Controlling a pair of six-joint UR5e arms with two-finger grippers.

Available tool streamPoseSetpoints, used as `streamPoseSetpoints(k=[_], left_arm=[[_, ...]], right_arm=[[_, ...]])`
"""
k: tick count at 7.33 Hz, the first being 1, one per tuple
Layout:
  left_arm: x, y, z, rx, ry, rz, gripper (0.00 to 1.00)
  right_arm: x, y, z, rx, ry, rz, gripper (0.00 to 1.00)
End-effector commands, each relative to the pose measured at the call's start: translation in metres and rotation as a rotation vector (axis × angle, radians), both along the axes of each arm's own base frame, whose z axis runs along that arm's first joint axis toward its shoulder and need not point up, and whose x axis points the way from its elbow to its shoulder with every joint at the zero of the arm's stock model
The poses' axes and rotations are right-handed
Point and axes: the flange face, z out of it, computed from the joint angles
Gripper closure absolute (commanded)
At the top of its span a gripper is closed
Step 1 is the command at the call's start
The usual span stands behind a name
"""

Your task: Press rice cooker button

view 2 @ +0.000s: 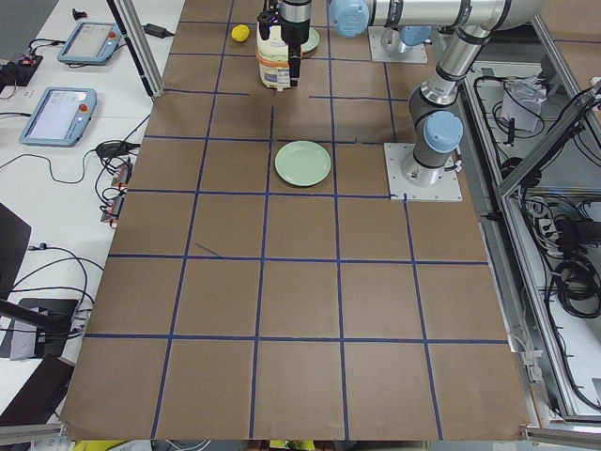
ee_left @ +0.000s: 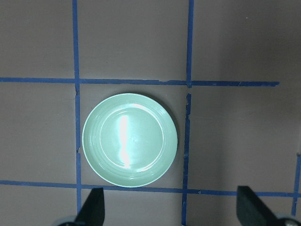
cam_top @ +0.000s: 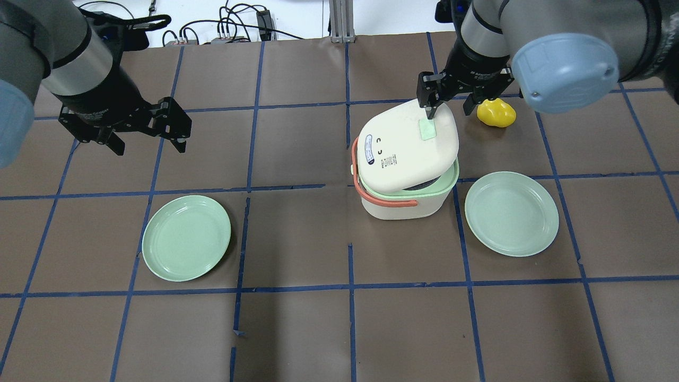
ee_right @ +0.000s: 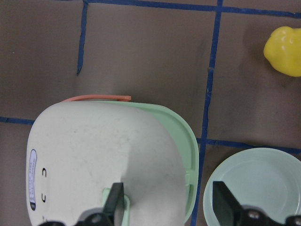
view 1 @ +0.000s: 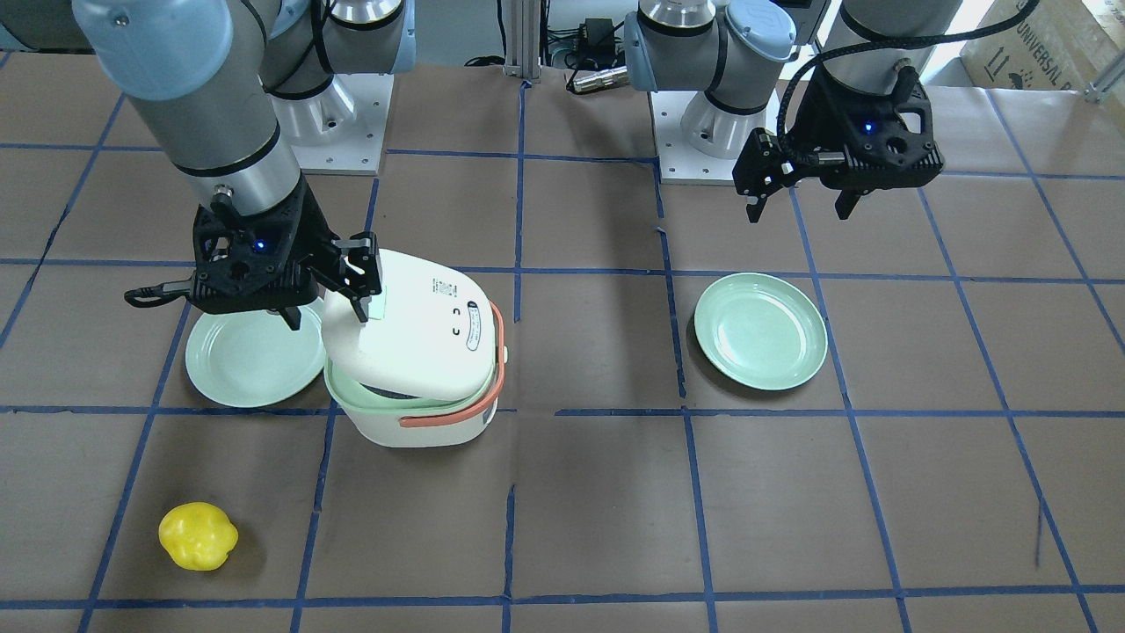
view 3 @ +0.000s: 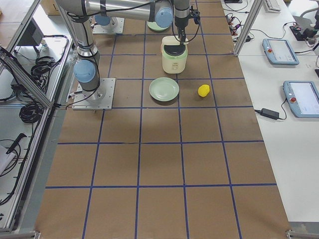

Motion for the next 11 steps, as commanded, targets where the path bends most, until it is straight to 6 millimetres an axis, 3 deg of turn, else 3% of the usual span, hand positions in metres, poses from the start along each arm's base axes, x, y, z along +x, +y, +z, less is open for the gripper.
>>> streamPoseSetpoints(k=[1,8,9,11], left_arm=[[0.000,0.000,0.000,0.000,0.000,0.000,0.00],[0.000,0.000,0.000,0.000,0.000,0.000,0.00],[0.000,0.000,0.000,0.002,0.000,0.000,0.00],[0.000,0.000,0.000,0.002,0.000,0.000,0.00]], right_arm=[[-0.002,0.009,0.020,-0.009,0.002,-0.002,0.01],[-0.028,0.047,0.083,-0.055,0.040,-0.042,0.01],[-0.044,0.042,0.089,-0.034,0.039,-0.067,0.01],[-0.053,0.040,0.084,-0.020,0.038,-0.083,0.01]])
